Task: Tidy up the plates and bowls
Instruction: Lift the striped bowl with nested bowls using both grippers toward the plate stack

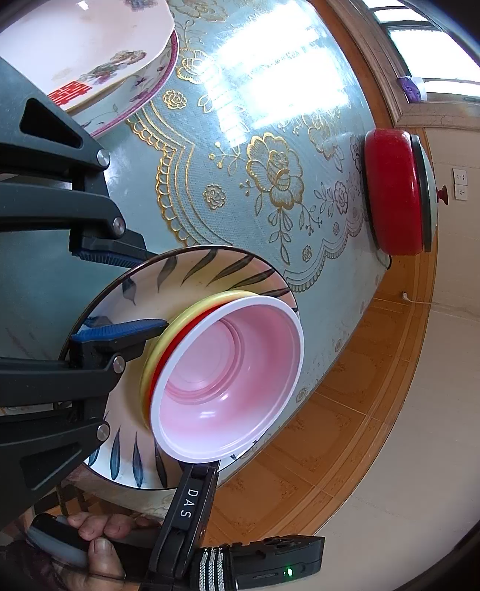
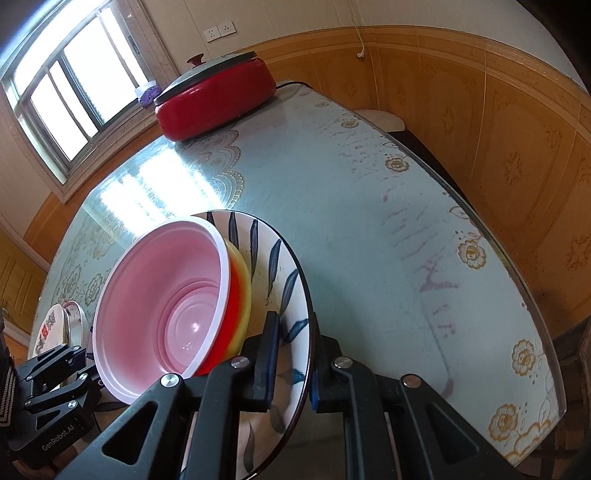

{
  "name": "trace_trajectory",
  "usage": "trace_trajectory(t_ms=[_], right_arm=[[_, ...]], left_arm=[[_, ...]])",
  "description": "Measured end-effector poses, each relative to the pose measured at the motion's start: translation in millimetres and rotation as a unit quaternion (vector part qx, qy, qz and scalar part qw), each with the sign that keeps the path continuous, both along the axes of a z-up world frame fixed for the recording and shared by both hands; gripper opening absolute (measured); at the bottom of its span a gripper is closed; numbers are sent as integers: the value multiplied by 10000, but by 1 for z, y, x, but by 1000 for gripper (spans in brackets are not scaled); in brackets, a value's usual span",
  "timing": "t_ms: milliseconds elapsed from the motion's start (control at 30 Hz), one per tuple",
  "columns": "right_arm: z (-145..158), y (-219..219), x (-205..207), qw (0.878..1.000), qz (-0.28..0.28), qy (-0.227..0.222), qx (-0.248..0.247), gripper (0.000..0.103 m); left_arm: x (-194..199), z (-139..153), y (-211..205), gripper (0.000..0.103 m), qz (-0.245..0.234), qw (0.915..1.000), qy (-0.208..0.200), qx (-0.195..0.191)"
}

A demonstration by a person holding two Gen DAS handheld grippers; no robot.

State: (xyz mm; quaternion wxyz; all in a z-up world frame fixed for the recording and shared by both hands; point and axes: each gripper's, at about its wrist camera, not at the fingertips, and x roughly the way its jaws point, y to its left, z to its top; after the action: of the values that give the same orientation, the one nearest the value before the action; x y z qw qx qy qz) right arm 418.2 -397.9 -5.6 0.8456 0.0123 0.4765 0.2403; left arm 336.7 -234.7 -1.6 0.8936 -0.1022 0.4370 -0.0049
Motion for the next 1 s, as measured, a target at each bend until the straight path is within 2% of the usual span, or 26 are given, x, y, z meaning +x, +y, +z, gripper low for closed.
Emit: trace_trajectory(t_ms=[267,533,633,833,1000], right_arm=[[0,10,28,10000,-72,32,15,13],[1,-3,33,9991,-156,290,281,14],[8,-18,28,9985,-193,229,467,21],[26,-31,13,9985,-60,-84,537,29],[33,-15,1,9986,367,-373,35,30]], left_arm=[[23,0,5,26,177,9998,28,80],[7,5,4,35,89,9999,-55,-118],[-1,8,6,37,90,9997,-141,-191],[-3,8,10,42,121,9994,-138,-280],[7,4,9,42,195,9995,-22,-261]])
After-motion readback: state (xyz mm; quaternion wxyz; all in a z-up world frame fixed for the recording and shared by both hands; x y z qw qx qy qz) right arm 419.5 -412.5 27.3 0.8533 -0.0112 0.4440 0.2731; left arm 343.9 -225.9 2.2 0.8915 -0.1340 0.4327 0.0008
